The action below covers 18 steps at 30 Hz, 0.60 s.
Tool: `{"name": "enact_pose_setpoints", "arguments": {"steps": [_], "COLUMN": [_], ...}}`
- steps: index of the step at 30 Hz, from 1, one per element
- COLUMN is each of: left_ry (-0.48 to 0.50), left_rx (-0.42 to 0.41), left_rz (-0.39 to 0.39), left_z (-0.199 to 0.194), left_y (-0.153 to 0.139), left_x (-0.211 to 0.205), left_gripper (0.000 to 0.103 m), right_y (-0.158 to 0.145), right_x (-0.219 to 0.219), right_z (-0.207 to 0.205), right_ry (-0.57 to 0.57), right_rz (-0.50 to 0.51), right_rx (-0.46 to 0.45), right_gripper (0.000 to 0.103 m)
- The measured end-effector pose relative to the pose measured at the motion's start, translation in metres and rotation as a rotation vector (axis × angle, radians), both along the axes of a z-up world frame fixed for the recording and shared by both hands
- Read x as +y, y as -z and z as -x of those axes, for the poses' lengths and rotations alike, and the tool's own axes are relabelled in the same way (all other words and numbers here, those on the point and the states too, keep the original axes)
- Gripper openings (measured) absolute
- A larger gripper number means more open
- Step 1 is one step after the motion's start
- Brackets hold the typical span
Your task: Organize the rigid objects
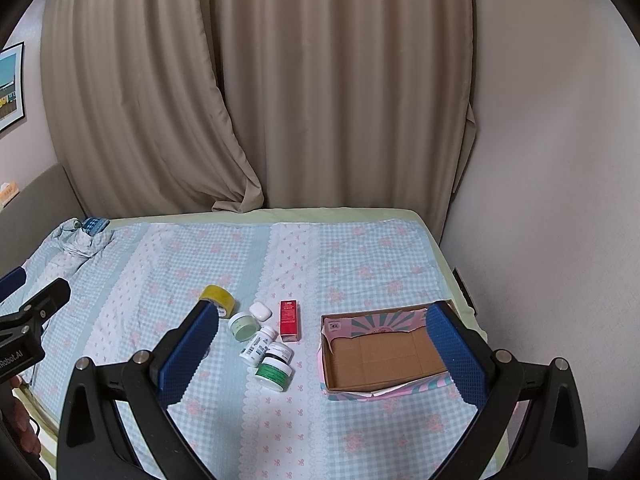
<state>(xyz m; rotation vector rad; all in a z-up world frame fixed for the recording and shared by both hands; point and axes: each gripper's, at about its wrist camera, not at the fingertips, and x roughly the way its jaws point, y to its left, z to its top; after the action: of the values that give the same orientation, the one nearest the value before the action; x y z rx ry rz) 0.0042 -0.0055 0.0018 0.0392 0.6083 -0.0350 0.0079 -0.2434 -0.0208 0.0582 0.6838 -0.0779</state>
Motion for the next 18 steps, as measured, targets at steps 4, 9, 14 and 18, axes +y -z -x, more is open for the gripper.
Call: {"name": "enact_pose_setpoints", "arguments": {"steps": [4,9,14,18], "left_ry": [0.0,-0.004,-0.004,-0.014], "left_rx": [0.001,0.002,0.004,0.008], "left_rz": [0.001,0.003,0.002,0.004], "left_z": [-0.0001,-0.0013,-0.0009,-0.0003], "left_y": [-0.0002,-0.0005,-0.0005,-0.0027], "left_x": [0.0002,0.0017,0.002,0.0023], "left_gripper": [0.103,0.103,0.103,0.103], "right_y": [0.0009,0.0011,0.0014,0.0009], "right_x": [-0.0002,0.0005,0.002,0.0034], "right_z": [-0.0006,-0.0001,0.0003,0.0004], "right_ry": [-0.001,-0.003,-0.005,-0.012], "right_rz": [0.0,-0.002,-0.003,-0.005], "right_rx": [0.001,0.002,0.001,0.001], "right_gripper": [0.103,0.103,0.103,0.103]}}
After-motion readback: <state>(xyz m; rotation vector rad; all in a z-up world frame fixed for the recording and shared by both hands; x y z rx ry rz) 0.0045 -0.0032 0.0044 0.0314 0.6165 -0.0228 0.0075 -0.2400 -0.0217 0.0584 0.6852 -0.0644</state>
